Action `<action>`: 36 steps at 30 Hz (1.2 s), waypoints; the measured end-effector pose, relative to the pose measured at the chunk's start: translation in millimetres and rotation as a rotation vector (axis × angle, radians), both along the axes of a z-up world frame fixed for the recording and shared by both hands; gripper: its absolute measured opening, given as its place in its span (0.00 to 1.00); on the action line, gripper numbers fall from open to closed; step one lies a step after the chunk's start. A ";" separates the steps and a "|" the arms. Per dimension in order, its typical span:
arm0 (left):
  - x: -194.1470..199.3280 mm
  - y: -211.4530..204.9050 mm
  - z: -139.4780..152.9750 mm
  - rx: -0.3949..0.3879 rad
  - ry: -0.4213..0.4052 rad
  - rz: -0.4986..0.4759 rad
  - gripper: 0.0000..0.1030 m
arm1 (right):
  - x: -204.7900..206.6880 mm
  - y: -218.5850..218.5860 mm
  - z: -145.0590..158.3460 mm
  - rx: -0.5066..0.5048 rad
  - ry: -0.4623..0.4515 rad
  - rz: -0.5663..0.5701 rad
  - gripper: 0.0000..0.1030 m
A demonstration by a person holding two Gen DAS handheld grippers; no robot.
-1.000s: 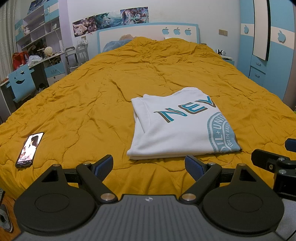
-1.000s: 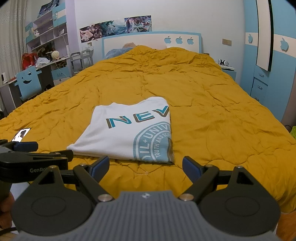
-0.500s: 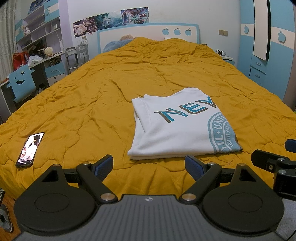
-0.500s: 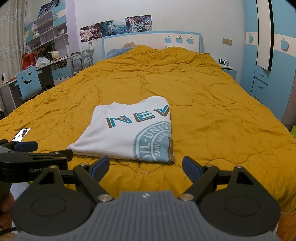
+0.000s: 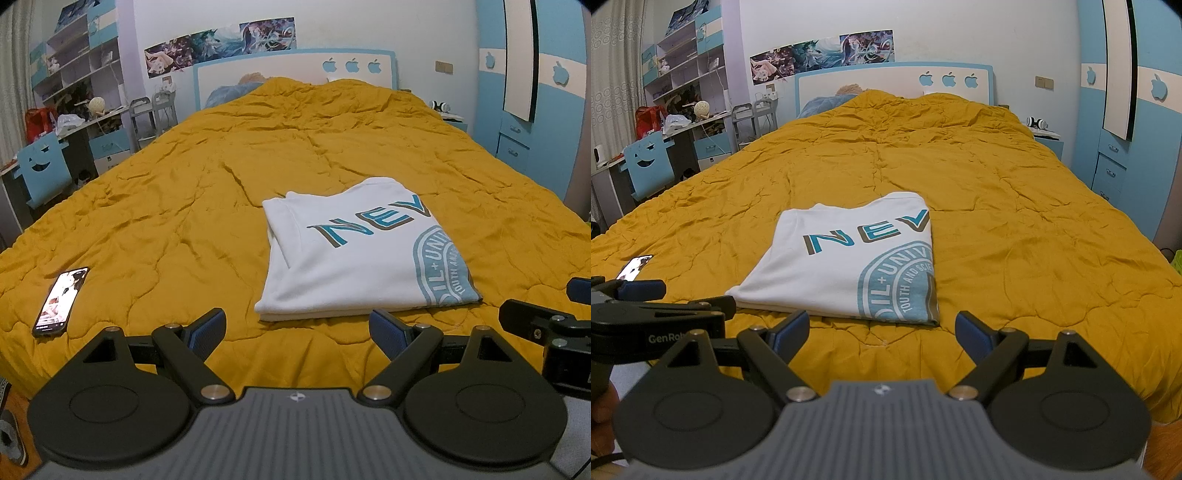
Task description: Fold small clothes
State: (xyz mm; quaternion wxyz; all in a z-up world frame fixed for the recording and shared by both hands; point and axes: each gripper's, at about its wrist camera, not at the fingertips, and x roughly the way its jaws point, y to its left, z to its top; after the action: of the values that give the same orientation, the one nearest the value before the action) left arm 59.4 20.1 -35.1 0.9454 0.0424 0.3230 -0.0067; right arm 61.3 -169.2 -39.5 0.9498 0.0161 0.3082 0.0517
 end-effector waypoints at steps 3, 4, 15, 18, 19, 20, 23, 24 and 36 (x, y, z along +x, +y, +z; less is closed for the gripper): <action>0.1 0.0 0.1 0.000 0.000 0.001 0.99 | 0.0 0.0 0.1 0.000 0.000 0.000 0.80; 0.1 0.2 0.2 0.002 0.000 0.001 0.99 | 0.0 -0.1 0.1 0.000 0.000 0.000 0.80; 0.0 0.4 2.1 0.011 -0.016 0.000 0.99 | 0.0 0.5 -0.1 0.001 0.002 0.000 0.80; -0.3 -0.2 2.1 0.011 -0.017 -0.002 0.99 | -0.1 0.2 0.1 0.001 0.001 0.000 0.80; -0.2 -0.1 2.2 0.011 -0.018 -0.002 0.99 | 0.0 0.4 0.0 0.001 0.001 0.000 0.80; -0.4 -0.5 2.1 0.010 -0.017 -0.002 0.99 | -0.1 0.2 0.2 0.001 0.001 0.000 0.80; 0.0 -0.4 2.1 0.010 -0.017 -0.002 0.99 | -0.2 0.7 0.2 0.000 0.001 0.001 0.80; 0.0 -0.8 2.2 0.010 -0.016 -0.004 0.99 | -0.3 0.6 0.2 0.001 0.001 0.000 0.80; -0.5 -3.3 2.8 0.014 -0.026 -0.022 0.95 | -0.3 0.4 -0.7 0.001 0.004 0.004 0.80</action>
State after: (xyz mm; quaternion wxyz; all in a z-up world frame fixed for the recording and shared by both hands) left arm 58.9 16.8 -32.3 0.9492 0.0525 0.3100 -0.0145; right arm 61.0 -168.8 -40.3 0.9491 0.0161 0.3099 0.0538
